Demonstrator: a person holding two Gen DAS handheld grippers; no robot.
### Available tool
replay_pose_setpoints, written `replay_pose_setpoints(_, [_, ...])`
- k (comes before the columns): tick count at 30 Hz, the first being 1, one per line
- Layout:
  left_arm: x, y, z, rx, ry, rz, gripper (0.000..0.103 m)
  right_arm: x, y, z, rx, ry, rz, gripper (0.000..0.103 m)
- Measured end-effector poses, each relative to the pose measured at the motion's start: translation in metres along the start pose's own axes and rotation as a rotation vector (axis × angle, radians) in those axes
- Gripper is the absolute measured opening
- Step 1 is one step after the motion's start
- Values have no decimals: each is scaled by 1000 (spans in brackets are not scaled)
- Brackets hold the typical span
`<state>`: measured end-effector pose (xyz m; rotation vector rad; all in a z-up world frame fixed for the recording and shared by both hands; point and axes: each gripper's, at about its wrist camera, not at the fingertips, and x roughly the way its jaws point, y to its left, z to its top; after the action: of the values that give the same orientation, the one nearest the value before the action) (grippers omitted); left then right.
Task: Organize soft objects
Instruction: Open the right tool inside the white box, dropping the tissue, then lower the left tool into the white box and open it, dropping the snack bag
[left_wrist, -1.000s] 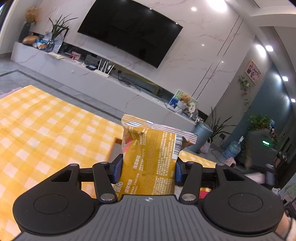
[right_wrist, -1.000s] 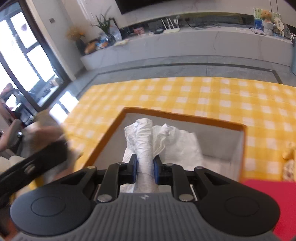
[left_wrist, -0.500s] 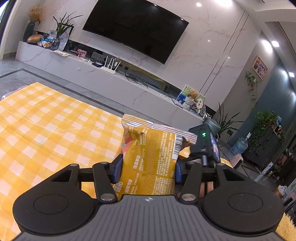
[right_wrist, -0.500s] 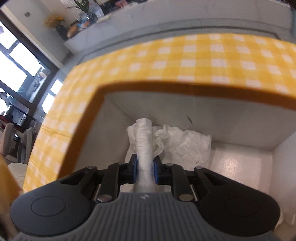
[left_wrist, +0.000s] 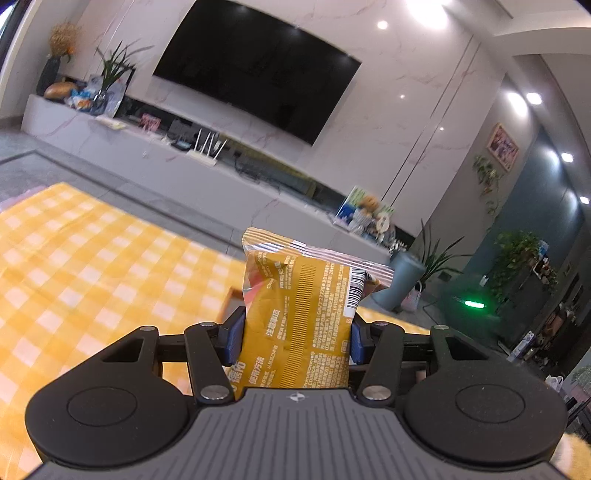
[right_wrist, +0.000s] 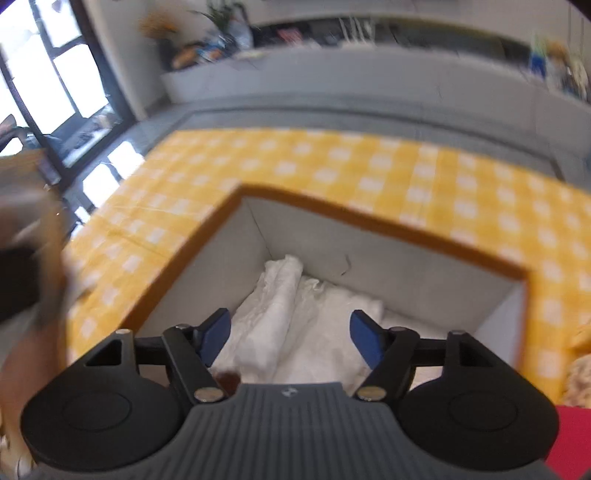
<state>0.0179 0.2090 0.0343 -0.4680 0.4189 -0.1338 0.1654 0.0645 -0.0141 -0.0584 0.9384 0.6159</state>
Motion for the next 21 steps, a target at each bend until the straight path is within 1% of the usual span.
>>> replay_pose_setpoints(1, [-1, -4, 0, 10, -4, -1, 61, -15, -3, -2, -8, -22, 15, 80])
replay_pose_setpoints(3, [2, -13, -1, 26, -2, -9, 61, -44, -11, -5, -22, -67, 17, 81])
replay_pose_setpoints(5, [8, -22, -4, 38, 9, -21, 61, -69, -21, -10, -26, -102, -5, 83])
replay_pose_setpoints(8, [22, -36, -11, 70, 50, -11, 61, -104, -39, -22, -25, -153, -32, 83])
replay_pose_setpoints(11, [40, -50, -20, 111, 93, 10, 61, -126, -54, -36, -46, -186, -54, 83])
replay_pose_setpoints(14, [58, -60, -26, 144, 114, 55, 61, -139, -67, -48, -54, -224, -72, 83])
replay_pose_setpoints(16, [70, -66, -29, 172, 114, 102, 61, -136, -69, -55, -54, -239, -75, 83])
replay_pose_setpoints(19, [89, -69, -34, 190, 130, 169, 61, -127, -74, -63, -67, -220, -56, 83])
replay_pose_setpoints(21, [99, -70, -39, 204, 155, 190, 61, -121, -76, -68, -71, -216, -33, 83])
